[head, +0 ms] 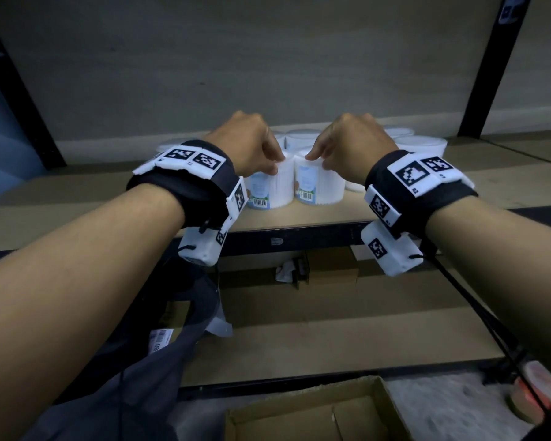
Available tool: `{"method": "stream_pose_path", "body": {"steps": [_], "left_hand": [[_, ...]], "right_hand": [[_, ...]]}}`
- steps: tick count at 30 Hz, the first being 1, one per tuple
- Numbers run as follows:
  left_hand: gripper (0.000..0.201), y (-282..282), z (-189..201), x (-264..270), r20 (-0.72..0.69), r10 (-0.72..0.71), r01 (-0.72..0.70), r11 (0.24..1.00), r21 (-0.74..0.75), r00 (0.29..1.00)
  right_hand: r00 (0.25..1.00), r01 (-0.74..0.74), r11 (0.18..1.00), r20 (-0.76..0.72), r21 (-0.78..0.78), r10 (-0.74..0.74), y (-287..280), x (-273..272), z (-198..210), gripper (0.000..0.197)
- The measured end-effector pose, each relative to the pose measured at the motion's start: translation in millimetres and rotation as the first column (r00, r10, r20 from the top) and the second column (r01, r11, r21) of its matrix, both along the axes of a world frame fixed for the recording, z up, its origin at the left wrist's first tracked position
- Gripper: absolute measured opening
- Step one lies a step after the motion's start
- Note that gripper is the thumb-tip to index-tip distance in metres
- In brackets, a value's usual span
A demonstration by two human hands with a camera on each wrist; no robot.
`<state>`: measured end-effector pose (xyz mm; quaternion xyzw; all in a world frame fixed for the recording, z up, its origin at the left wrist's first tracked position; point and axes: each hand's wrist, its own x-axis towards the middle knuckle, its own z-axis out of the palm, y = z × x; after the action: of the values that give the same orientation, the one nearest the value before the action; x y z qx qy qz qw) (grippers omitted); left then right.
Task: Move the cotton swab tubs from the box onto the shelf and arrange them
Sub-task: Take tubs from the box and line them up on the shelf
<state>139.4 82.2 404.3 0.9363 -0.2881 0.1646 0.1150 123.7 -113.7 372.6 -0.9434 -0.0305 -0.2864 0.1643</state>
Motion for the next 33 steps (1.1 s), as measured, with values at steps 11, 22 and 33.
{"method": "stream_pose_path", "body": {"steps": [11, 22, 33], "left_hand": [[0.026, -7.5, -1.7, 21.4, -0.014, 0.013, -0.013, 1.000, -0.024, 1.000], [0.027, -11.3, -3.5, 38.4, -0.014, 0.020, -0.020, 0.999, -0.036, 1.000], [0.027, -11.8, -5.9, 47.2, -0.014, 0.022, -0.023, 0.998, -0.066, 1.000]], "right_hand": [[1.000, 0.006, 1.000, 0.004, -0.006, -0.006, -4.5, 23.1, -1.2, 0.045], [1.000, 0.001, 1.000, 0.029, 0.000, -0.001, -6.1, 33.4, -3.7, 0.041], [0.998, -0.016, 1.000, 0.067, 0.005, 0.016, -8.9, 38.0, -9.7, 0.039]]}}
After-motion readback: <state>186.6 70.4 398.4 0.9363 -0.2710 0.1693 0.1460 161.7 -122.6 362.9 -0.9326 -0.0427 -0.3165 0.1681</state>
